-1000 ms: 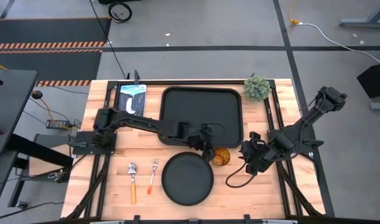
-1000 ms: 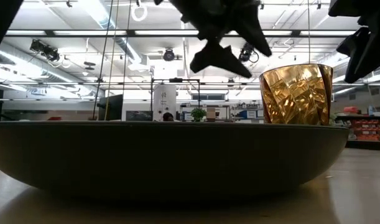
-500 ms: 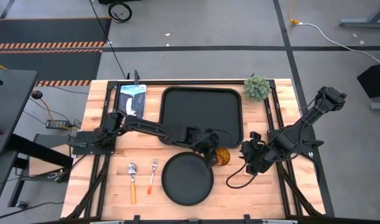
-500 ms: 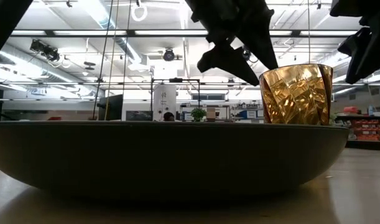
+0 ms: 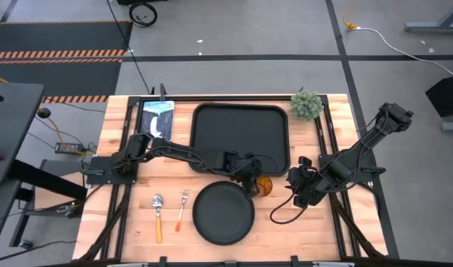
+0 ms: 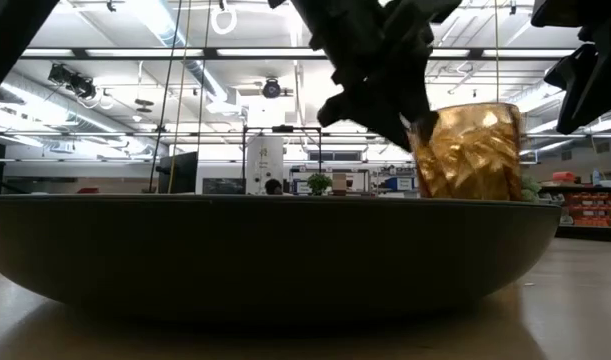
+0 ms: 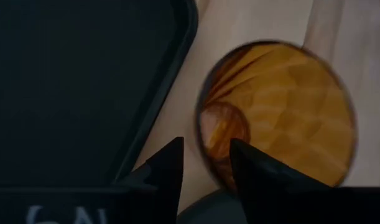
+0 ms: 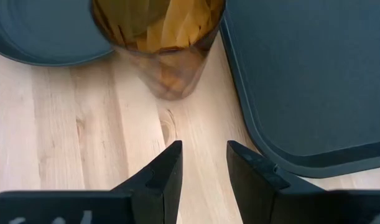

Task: Pick and place plate/cup/fork/spoon on tray
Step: Put the orange cup on the black tray

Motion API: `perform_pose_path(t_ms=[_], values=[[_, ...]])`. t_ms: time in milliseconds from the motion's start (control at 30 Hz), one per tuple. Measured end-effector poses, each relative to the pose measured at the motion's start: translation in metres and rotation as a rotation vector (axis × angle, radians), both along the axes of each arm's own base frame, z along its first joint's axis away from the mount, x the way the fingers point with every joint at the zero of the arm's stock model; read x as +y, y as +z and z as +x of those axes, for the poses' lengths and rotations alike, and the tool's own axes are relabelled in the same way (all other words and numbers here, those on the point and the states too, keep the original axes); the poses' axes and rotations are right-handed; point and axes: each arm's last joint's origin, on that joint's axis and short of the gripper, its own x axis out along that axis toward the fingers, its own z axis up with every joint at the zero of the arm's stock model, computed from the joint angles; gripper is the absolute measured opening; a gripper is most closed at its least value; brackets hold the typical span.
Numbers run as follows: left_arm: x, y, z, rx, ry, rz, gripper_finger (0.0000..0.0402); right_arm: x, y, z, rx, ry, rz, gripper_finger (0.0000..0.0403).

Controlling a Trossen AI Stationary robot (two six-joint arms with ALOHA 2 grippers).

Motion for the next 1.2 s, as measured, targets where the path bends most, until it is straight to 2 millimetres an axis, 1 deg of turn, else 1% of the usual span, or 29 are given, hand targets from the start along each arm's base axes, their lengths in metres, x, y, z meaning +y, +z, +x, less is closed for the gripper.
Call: perform_pose_path(t_ms=[133,267,367,567,667,800,900,1000,1100,1200], values=[[0.000,-0.003,0.001,0.003,-0.005,-0.005,0.0125,0.000,0.000,0.000,0.000,0.000,-0.001,0.0132],[0.001,-0.003,0.001,0.001,-0.004,-0.002,0.0103,0.000,0.000,0.000,0.000,0.000,-0.001,0.0132],[0.003,-0.003,0.002,-0.001,0.006,0.006,0.0078,0.000,0.000,0.000,0.000,0.000,-0.001,0.0132],[0.008,-0.002,0.003,-0.008,-0.038,0.053,0.0019,-0.001,0.001,-0.001,-0.003,0.000,0.002,0.0132],[0.010,-0.001,0.006,-0.036,-0.049,0.063,0.0016,-0.001,0.002,-0.001,-0.007,0.000,0.005,0.0132],[0.015,0.005,0.011,-0.082,-0.074,0.008,0.0016,-0.001,0.002,-0.001,-0.001,0.004,0.010,0.0132],[0.025,0.016,0.015,-0.118,-0.083,-0.022,0.0016,-0.002,0.006,-0.003,0.036,0.010,0.002,0.0132],[0.043,0.031,0.018,-0.145,-0.086,0.000,0.0016,-0.003,0.019,-0.004,0.037,-0.002,-0.014,0.0132],[0.067,0.040,0.020,-0.172,-0.070,0.047,0.0016,-0.004,0.028,-0.004,0.034,-0.009,-0.037,0.0132],[0.099,0.041,0.019,-0.174,-0.023,0.097,0.0016,-0.006,0.031,-0.005,0.030,-0.023,-0.085,0.0132]])
